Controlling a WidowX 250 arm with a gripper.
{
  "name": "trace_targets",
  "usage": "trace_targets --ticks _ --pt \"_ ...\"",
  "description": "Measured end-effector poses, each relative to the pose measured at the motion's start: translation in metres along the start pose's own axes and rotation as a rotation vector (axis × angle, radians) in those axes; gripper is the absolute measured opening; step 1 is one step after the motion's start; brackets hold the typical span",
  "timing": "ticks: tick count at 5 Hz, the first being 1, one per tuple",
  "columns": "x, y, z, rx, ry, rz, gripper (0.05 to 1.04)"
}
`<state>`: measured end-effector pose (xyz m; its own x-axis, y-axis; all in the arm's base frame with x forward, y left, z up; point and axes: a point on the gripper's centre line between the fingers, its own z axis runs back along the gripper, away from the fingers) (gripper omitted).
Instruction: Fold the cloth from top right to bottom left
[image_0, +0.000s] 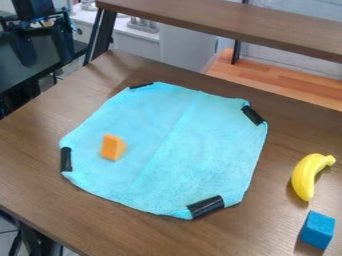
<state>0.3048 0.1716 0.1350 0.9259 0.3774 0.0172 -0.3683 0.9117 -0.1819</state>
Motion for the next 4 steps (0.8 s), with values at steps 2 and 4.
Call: trace_targets --ticks 2,4 --pt "0.005 -0.027 -0.033 0.001 0.016 0.011 0.998" --pt "0.029 -0.114 -0.071 -0.069 -0.107 0.031 0.998"
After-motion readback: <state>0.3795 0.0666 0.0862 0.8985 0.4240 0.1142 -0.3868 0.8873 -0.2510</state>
